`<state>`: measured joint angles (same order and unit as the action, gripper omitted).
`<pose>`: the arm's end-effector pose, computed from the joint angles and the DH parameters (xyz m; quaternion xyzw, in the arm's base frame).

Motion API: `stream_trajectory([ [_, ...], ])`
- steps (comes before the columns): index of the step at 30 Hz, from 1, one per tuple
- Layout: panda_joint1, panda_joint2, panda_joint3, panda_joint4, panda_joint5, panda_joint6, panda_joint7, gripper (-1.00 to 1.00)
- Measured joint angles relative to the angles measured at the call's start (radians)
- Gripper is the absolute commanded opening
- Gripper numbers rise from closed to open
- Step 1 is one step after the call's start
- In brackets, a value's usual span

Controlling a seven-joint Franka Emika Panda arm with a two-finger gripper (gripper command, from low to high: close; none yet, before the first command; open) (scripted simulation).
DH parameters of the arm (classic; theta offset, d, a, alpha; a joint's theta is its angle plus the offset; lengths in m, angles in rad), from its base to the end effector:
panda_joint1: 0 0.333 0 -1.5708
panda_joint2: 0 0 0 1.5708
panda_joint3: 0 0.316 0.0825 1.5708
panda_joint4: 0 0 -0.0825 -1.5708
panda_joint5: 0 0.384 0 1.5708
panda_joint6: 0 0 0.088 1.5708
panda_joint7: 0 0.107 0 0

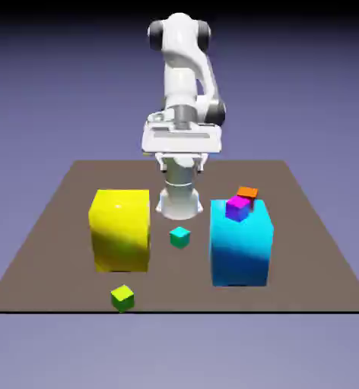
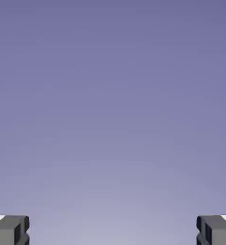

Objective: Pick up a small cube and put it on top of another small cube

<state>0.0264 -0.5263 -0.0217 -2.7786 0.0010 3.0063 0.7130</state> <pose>0.4002 0.0017 0.4520 -0.8717 0.3234 -0.3426 0.1347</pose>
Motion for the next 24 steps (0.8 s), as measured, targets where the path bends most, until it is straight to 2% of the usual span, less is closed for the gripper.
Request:
stream_trajectory([
  [24, 0.287, 0.870, -0.432, 0.625, 0.020, -0.612, -0.557, 0.00],
])
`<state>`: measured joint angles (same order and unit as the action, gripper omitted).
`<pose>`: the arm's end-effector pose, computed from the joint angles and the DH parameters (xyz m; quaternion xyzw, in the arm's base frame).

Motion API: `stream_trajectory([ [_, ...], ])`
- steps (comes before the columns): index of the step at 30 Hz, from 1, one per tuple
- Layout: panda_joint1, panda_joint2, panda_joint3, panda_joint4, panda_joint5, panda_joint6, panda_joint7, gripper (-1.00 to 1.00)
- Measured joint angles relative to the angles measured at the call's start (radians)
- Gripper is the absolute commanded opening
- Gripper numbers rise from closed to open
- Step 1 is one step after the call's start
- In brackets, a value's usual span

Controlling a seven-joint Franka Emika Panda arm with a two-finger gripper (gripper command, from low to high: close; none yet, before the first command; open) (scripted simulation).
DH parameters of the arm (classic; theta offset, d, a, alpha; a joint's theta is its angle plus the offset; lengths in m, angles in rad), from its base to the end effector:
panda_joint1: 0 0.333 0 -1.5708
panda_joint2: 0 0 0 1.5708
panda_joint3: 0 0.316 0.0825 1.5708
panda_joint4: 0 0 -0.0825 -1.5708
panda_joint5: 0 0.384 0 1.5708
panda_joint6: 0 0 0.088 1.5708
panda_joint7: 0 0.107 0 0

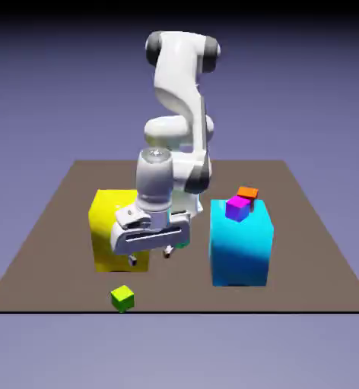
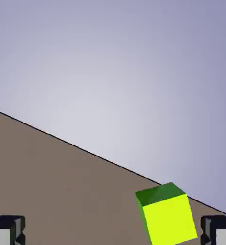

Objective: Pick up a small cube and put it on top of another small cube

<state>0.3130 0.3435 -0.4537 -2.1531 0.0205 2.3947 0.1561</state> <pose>0.5553 -0.0779 0.2491 0.9864 -0.1462 -0.0327 0.0679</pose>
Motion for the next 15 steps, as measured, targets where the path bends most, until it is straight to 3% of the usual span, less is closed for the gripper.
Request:
stream_trajectory([
  [10, 0.119, 0.362, -0.180, 0.260, 0.008, -0.255, -0.232, 0.00],
  [12, 0.121, 0.366, -0.182, 0.263, 0.008, -0.258, -0.235, 0.00],
  [15, 0.071, 0.462, -0.140, 0.231, 0.043, -0.127, -0.246, 0.00],
])
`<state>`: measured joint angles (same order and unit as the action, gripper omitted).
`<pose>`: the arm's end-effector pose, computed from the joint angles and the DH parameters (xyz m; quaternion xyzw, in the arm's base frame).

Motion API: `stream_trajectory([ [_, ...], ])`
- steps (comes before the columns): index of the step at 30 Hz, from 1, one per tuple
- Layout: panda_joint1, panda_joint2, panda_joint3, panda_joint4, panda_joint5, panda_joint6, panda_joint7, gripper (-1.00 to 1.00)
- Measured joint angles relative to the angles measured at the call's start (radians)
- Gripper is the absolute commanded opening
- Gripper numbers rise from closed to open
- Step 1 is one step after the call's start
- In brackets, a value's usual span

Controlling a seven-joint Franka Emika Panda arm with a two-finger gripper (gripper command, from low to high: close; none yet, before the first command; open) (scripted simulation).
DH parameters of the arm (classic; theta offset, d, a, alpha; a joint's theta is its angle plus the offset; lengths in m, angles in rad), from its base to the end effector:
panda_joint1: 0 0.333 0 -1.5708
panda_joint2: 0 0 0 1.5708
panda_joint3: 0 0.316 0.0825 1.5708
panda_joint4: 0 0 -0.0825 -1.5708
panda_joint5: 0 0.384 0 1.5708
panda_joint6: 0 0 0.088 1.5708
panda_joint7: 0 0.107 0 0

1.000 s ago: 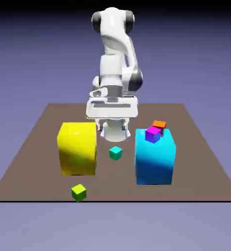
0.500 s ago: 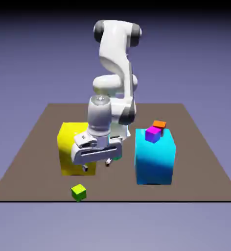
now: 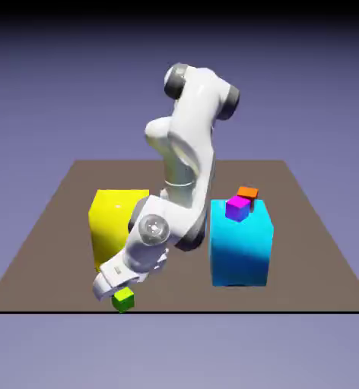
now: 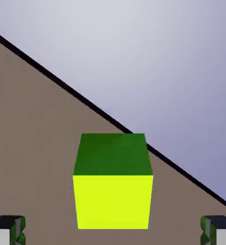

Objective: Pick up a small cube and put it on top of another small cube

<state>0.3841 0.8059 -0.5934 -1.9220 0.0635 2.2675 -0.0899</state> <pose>0.5655 -0.1261 0.1111 0.9668 -0.0436 -0.1860 0.1700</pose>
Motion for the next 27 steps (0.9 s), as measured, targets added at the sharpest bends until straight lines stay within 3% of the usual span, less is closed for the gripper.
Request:
stream_trajectory([
  [1, -0.003, 0.005, 0.002, -0.002, 0.002, 0.007, -0.001, -1.00],
  [7, 0.054, -0.125, -0.041, 0.030, -0.014, -0.102, -0.018, -1.00],
  [27, -0.326, -0.850, 0.549, -0.668, -0.087, -0.129, 0.237, -1.00],
])
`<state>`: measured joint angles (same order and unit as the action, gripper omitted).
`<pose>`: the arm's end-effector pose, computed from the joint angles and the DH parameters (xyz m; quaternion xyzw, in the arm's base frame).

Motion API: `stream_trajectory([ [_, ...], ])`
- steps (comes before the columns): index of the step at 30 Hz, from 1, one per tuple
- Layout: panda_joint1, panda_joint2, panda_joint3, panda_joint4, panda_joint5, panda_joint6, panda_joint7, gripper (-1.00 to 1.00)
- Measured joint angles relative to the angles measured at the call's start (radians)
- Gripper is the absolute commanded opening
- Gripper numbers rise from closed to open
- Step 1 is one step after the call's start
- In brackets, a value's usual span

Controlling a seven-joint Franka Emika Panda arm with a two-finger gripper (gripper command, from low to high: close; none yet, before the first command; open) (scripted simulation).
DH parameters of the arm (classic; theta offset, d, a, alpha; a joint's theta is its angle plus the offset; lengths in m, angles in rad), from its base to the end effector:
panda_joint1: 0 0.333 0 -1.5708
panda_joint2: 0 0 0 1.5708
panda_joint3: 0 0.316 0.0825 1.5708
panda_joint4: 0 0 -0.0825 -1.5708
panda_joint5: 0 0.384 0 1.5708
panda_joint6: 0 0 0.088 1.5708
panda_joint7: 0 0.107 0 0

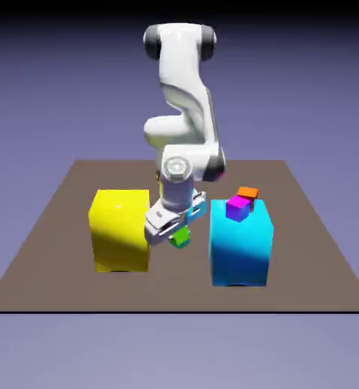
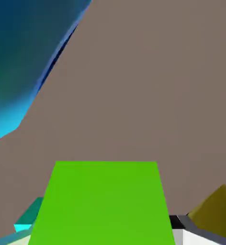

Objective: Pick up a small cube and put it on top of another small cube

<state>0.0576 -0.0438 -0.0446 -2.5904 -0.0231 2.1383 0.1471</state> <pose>0.3904 0.0043 0.2474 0.9775 -0.0573 -0.2015 0.0235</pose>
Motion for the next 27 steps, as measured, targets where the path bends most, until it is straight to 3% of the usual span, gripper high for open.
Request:
stream_trajectory([
  [7, -0.096, -0.203, 0.168, -0.251, -0.076, -0.003, 0.195, -1.00],
  [14, 0.007, -0.182, 0.141, -0.295, -0.150, 0.032, 0.424, -1.00],
  [19, -0.013, -0.009, 0.105, -0.345, -0.251, 0.250, 0.492, -1.00],
  [20, -0.014, 0.021, 0.098, -0.354, -0.269, 0.287, 0.504, 1.00],
  [22, -0.013, 0.021, 0.100, -0.354, -0.271, 0.287, 0.506, 1.00],
  [27, 0.004, -0.152, 0.135, -0.303, -0.171, 0.070, 0.438, 1.00],
])
